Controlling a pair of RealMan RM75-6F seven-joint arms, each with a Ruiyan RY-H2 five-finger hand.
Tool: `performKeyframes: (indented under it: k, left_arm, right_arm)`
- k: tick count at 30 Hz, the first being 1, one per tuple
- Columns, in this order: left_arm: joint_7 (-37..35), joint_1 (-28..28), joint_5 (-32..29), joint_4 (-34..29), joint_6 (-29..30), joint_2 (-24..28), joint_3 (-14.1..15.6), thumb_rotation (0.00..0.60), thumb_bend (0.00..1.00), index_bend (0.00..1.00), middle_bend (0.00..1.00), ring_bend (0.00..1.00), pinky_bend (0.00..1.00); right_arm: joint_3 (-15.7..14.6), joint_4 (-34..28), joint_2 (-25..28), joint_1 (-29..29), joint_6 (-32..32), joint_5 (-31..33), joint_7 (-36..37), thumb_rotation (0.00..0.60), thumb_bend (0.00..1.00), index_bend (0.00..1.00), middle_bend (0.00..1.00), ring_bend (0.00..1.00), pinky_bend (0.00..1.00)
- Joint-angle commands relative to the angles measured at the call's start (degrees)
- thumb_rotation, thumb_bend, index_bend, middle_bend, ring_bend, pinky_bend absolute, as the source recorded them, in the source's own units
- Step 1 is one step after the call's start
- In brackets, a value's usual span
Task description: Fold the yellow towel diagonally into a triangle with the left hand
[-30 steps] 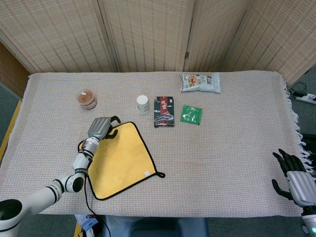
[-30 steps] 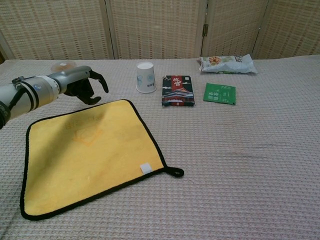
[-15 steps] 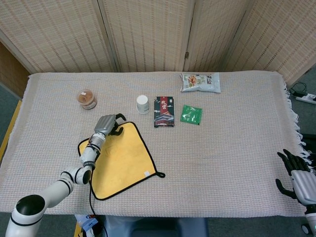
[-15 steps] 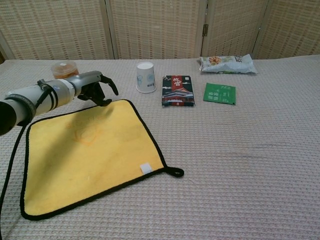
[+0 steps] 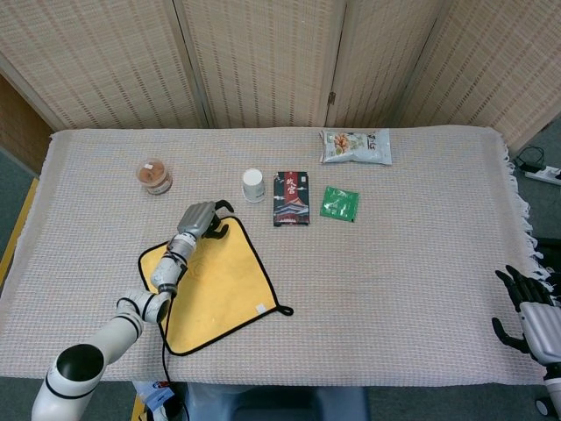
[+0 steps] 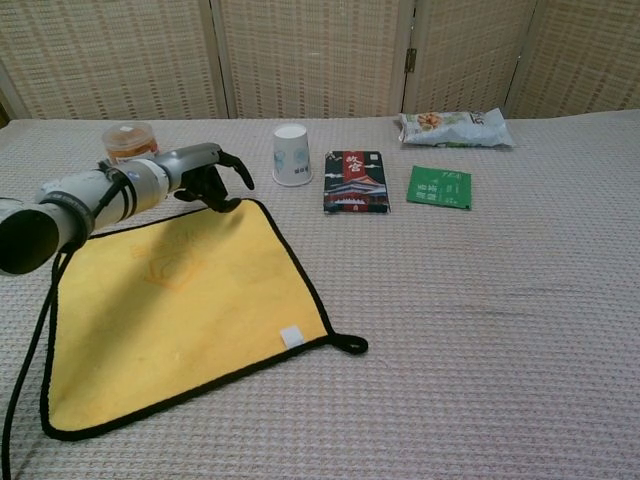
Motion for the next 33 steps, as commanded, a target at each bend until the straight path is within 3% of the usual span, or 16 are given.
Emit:
performKeyframes:
  k: [1, 14, 33]
  left_arm:
    - [-2.19, -0.69, 1.16, 2.1, -0.92, -1.2, 1.07, 0.6, 0.51, 0.37, 1.0, 1.0, 1.0]
    - [-6.19, -1.87, 3.19, 7.5, -2.06, -3.9, 3.13, 0.6, 0.51, 0.37, 1.0, 1.0, 1.0]
    - [-6.07, -1.4, 4.39, 11.83, 0.34, -5.66, 4.71, 0.6, 0.51, 0.48, 1.0, 1.0, 1.0]
  right_arm:
    - [0.03, 0.09, -0.02, 0.06, -0.25, 0.1, 0.08, 0.6, 0.49, 0.0, 0.0, 0.0, 0.0]
    - [-0.03, 0.07, 0.15, -0.33, 0.1, -0.3, 0.61, 0.6, 0.49, 0.0, 0.0, 0.0, 0.0]
    - [-0.28, -0.13, 0.42, -0.32, -0.25, -0.94, 1.16, 0.6, 0.49, 0.0, 0.0, 0.0, 0.0]
